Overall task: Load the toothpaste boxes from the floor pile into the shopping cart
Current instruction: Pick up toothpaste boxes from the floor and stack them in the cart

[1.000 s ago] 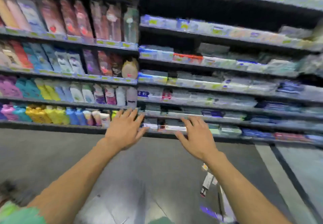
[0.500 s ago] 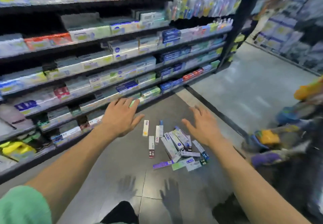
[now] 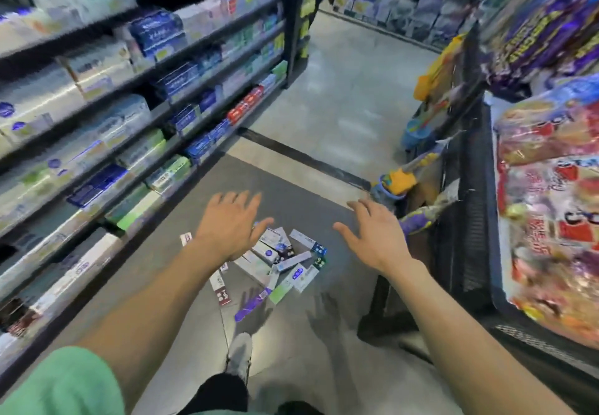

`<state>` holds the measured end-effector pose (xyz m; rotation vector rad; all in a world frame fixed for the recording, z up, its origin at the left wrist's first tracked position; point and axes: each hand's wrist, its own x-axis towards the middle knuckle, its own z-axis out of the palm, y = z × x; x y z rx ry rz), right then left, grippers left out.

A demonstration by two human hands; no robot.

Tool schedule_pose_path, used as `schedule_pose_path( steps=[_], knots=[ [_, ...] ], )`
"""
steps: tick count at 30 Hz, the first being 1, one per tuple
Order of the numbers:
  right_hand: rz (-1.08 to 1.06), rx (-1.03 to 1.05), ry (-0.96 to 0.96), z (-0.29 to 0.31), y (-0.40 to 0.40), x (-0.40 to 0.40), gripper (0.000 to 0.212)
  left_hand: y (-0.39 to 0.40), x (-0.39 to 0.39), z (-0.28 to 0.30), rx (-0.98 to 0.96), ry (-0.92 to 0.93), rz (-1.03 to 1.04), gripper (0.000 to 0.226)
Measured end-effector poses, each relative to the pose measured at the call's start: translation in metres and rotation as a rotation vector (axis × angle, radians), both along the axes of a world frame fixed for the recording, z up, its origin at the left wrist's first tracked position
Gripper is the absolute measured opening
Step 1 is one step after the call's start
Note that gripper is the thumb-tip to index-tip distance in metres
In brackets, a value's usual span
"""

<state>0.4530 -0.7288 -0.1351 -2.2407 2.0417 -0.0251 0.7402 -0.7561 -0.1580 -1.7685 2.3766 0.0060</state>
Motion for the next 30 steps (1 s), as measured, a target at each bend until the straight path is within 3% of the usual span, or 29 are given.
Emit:
schedule_pose_path(
  steps=[8, 13, 20, 24, 30],
  knots=[
    [-0.230, 0.075, -0.042, -0.049, -0.038, -0.021, 0.064, -0.082, -0.038, -0.041, 0.056, -0.026, -0.151, 0.074],
    [-0.254, 0.074, -0.085, -0.133, -0.070, -0.044, 0.066, -0.118, -0.067, -0.121, 0.048, -0.020, -0.179, 0.075],
    [-0.281, 0.169, -0.071, -0.359, -0.104, -0.066, 0.065, -0.156, -0.109, -0.356, 0.123, 0.008, -0.171, 0.070],
    [-0.297, 0.300, -0.021, -0.531, -0.129, -0.075, 0.062, -0.184, -0.131, -0.530, 0.139, -0.028, -0.227, 0.065],
    [-0.265, 0.252, 0.072, -0.699, -0.168, -0.097, 0.065, -0.221, -0.145, -0.710, 0.003, -0.012, -0.304, 0.064]
  ],
)
